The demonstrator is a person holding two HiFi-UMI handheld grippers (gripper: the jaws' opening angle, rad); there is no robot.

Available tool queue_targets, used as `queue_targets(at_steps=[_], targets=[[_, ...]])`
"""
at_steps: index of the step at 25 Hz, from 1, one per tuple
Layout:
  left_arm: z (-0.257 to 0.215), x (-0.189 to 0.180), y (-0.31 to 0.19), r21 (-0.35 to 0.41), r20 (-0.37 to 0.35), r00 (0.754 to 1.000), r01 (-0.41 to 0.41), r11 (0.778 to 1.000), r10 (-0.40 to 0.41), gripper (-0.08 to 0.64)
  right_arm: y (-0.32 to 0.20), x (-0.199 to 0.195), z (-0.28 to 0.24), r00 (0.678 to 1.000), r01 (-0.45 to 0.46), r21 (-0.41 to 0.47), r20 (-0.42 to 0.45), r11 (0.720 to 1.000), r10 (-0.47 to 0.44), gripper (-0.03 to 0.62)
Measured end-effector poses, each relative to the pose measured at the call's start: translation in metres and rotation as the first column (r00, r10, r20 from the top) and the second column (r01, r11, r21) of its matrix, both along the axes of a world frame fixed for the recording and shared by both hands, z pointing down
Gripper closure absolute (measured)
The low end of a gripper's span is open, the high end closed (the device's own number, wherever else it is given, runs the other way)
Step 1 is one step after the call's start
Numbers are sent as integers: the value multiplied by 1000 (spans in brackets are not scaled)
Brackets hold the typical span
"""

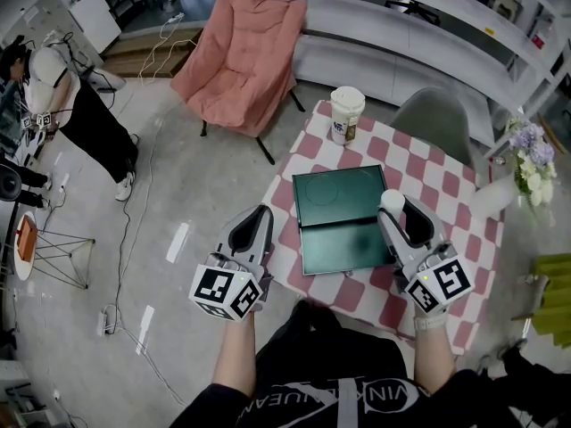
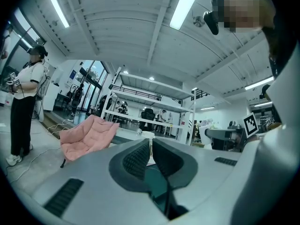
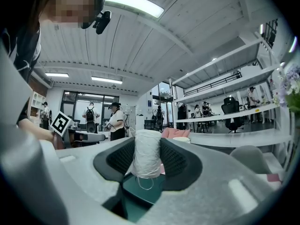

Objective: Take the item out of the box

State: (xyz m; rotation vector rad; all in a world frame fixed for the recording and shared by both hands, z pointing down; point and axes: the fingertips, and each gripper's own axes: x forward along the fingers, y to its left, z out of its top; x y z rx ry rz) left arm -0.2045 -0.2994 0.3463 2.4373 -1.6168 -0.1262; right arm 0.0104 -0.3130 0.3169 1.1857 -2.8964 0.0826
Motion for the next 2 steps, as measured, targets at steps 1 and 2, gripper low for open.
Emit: queue_targets(at_steps=[1,2], targets=[[1,0,-1,-2,0,1000,0,1000,0,535,0,0,1,1000,0,0,0,1000,0,420],[2,0,-1,-3,0,1000,-1,1000,1,535,-1,0,2,1000,-1,-1,0,1000,1,420]])
